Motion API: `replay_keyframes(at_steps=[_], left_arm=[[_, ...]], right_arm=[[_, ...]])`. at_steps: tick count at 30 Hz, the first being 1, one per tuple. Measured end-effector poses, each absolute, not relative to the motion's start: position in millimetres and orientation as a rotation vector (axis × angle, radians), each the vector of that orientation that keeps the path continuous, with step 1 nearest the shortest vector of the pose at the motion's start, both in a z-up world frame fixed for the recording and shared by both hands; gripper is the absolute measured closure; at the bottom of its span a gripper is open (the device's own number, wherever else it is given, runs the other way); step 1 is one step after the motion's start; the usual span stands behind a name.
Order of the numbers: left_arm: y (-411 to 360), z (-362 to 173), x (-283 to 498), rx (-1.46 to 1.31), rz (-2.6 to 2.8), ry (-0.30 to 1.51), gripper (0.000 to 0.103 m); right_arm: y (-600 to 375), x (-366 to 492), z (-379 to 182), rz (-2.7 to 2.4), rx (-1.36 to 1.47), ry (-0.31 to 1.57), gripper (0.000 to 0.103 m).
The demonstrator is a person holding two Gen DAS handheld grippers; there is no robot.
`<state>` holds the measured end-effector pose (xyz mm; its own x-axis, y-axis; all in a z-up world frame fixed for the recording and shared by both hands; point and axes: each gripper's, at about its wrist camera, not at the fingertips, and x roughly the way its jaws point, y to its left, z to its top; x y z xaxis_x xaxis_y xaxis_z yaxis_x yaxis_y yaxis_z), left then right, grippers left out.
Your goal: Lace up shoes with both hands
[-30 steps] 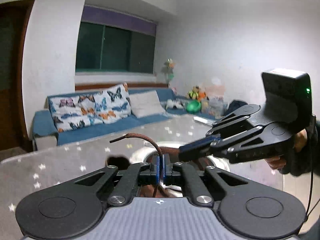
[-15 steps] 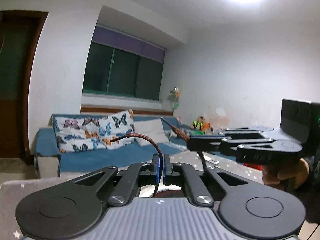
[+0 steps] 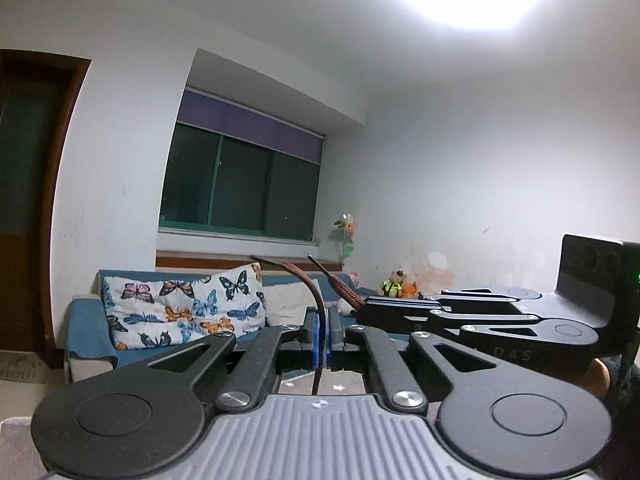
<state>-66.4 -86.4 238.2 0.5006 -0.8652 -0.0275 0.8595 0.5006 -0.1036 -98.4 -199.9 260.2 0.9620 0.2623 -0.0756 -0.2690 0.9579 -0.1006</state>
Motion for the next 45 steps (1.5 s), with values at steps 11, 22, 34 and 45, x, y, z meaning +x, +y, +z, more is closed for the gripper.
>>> replay_keyframes(at_steps=[11,22,34,45], left_arm=[[-90.4,242.0,-57.5,-0.1,-1.056,0.088,0.1],[-91.0,248.5,-57.5,-0.1,-1.052,0.075,0.1],[-71.5,197.1,-57.8,0.02,-0.946,0.233,0.099],[-54.1,120.2,-52.6,0.06,-0.839,0.459,0.074]], right_arm=[[-199.4,-97.7,274.9,0.261,-0.124,0.036,0.1],[-196.7,-98.9,280.6,0.261,-0.13,0.037,0.102],[-190.3,-102.5,233.1,0.3,-0.195,0.206,0.102],[-154.8,-104.3,122.6,0.433,-0.245,0.539,0.102]])
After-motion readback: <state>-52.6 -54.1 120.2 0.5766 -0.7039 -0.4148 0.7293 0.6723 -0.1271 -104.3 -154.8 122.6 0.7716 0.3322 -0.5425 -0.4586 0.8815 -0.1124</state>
